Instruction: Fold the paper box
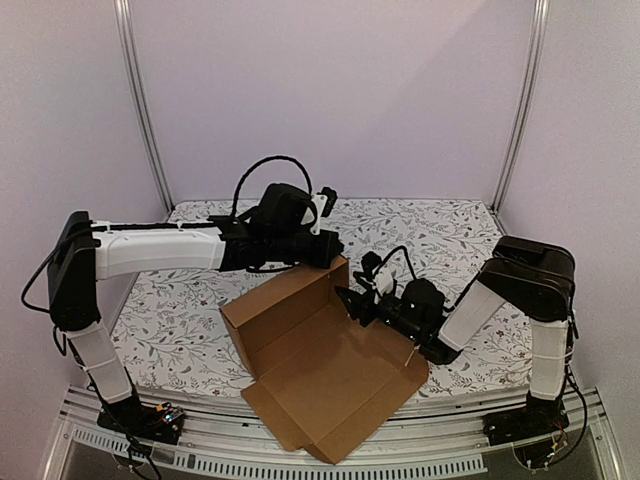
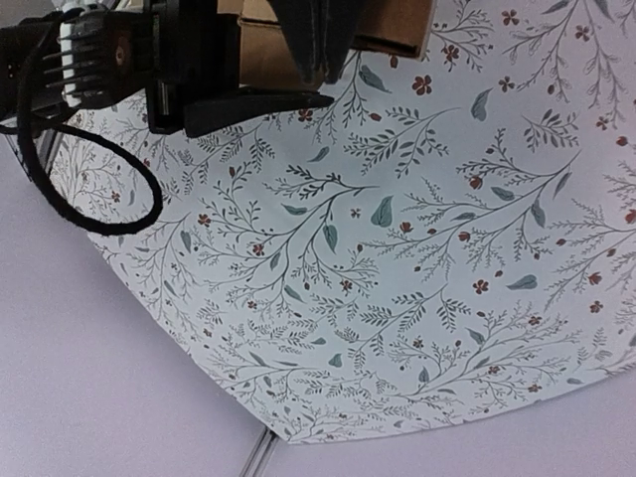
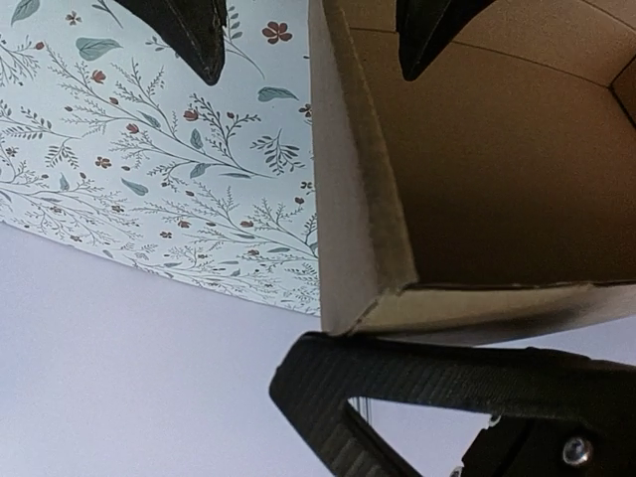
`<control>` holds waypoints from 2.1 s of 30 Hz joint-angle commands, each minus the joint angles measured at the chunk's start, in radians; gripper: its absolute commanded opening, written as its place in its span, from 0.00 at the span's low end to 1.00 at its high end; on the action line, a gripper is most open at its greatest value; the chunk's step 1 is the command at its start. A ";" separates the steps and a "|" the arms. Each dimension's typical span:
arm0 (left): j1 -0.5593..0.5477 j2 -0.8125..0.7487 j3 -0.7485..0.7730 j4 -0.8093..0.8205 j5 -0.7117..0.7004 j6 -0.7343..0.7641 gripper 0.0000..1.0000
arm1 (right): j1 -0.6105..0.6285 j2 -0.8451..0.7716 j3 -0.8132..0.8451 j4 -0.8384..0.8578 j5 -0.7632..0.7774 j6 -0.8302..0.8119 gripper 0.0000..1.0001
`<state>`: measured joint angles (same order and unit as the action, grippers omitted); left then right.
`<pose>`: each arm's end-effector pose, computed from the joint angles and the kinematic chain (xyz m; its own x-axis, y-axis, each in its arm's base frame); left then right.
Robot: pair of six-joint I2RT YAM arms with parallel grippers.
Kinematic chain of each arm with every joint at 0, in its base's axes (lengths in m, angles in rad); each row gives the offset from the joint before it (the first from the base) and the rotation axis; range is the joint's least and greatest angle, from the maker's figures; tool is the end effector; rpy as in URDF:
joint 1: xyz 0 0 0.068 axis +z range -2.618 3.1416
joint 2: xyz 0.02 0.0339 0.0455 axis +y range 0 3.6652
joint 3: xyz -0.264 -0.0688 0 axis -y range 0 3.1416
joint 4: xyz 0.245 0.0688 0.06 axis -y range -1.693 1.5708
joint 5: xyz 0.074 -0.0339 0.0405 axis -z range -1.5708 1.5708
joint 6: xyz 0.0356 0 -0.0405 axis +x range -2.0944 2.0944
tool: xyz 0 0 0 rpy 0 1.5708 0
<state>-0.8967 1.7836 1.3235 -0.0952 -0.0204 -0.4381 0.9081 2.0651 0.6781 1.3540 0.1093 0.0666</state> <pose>0.2596 -0.3238 0.2587 -0.6248 0.1025 -0.7741 0.5579 0.7521 -0.3507 0.2235 0.2801 0.1124 -0.0679 0.0205 -0.9975 -0.7136 0.6977 0.0629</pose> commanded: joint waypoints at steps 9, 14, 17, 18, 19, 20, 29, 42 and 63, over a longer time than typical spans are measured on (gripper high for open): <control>-0.005 -0.039 0.085 -0.239 -0.004 0.065 0.03 | -0.002 -0.378 -0.165 -0.364 -0.095 0.073 0.64; -0.005 -0.095 0.122 -0.282 -0.010 0.098 0.10 | -0.012 -0.601 -0.122 -0.760 -0.184 0.104 0.70; -0.005 -0.146 0.103 -0.298 -0.024 0.111 0.19 | -0.029 -0.716 -0.099 -0.975 -0.242 0.116 0.74; -0.005 -0.163 0.093 -0.301 -0.027 0.116 0.23 | -0.036 -0.741 -0.089 -1.041 -0.265 0.130 0.77; -0.005 -0.181 0.082 -0.304 -0.024 0.120 0.26 | -0.041 -0.774 -0.076 -1.144 -0.289 0.139 0.81; -0.005 -0.198 0.073 -0.311 -0.019 0.123 0.30 | -0.044 -0.813 -0.064 -1.220 -0.310 0.145 0.92; -0.007 -0.337 -0.034 -0.393 0.011 0.109 0.44 | -0.051 -1.056 -0.027 -1.771 -0.157 0.342 0.99; -0.010 -0.444 -0.168 -0.423 0.002 0.071 0.45 | -0.051 -1.093 -0.098 -2.005 -0.280 0.544 0.93; -0.010 -0.478 -0.213 -0.445 -0.022 0.082 0.46 | -0.051 -0.750 -0.034 -1.851 -0.345 0.496 0.41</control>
<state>-0.8986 1.3453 1.1313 -0.5030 -0.0200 -0.3664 0.8616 1.2839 0.5976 -0.4965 -0.2417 0.6136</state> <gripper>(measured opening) 0.457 0.477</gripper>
